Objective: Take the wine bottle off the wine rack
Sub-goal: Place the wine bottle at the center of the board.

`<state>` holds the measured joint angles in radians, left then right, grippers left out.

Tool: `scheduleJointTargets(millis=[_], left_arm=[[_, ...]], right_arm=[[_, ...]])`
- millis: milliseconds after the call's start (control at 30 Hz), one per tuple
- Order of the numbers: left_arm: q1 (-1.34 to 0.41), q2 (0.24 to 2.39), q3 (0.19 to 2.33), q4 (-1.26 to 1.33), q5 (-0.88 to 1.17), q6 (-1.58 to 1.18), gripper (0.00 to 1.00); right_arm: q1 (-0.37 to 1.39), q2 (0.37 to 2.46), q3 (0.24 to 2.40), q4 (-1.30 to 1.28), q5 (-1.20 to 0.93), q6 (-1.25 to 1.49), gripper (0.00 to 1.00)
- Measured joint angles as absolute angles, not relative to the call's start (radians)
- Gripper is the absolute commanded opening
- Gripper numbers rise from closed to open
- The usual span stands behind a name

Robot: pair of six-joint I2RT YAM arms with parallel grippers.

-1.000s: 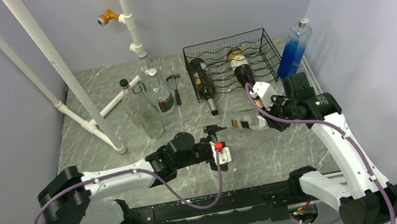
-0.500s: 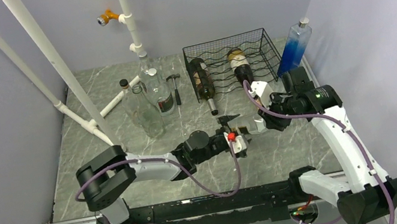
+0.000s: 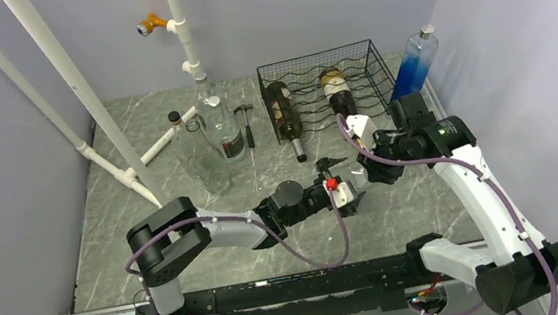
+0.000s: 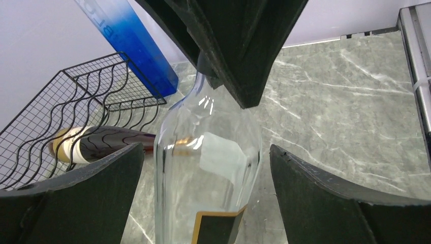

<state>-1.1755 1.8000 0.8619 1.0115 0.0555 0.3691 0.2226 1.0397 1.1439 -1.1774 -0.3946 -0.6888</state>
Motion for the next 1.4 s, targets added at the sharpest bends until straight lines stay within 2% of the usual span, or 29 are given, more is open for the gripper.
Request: scheduleJointTargets(millis=[367,667,800,867,933,967,1067,1267,1400], left_arm=[[-1.176,1.815,0.905,0.980,0.031,0.349,0.83],[-1.177,1.830,0.912,0.931,0.002,0.351,0.82],[-1.177,1.832,0.915,0.905,-0.022,0.355,0.63],[-1.178,1.832,0.916,0.899,-0.024,0.369,0.39],[-1.178,1.832,0.917,0.899,-0.024,0.376,0.07],[-1.177,1.832,0.917,0.899,-0.024,0.376,0.00],[-1.177,1.831,0.917,0.897,-0.024,0.371,0.00],[-1.174,1.810,0.886,0.924,-0.024,0.326,0.00],[-1.174,1.788,0.849,0.958,-0.024,0.287,0.00]], right_arm=[[0.284,1.063,1.165,-1.176,-0.393,-0.674,0.00],[0.312,1.076,1.179,-1.175,-0.391,-0.659,0.01],[0.316,1.077,1.179,-1.174,-0.391,-0.655,0.08],[0.316,1.077,1.179,-1.166,-0.391,-0.654,0.14],[0.316,1.077,1.180,-1.164,-0.391,-0.654,0.21],[0.316,1.077,1.181,-1.164,-0.391,-0.654,0.24],[0.316,1.077,1.181,-1.162,-0.393,-0.653,0.37],[0.316,1.073,1.181,-1.127,-0.450,-0.626,0.77],[0.313,1.067,1.182,-1.110,-0.499,-0.611,0.89]])
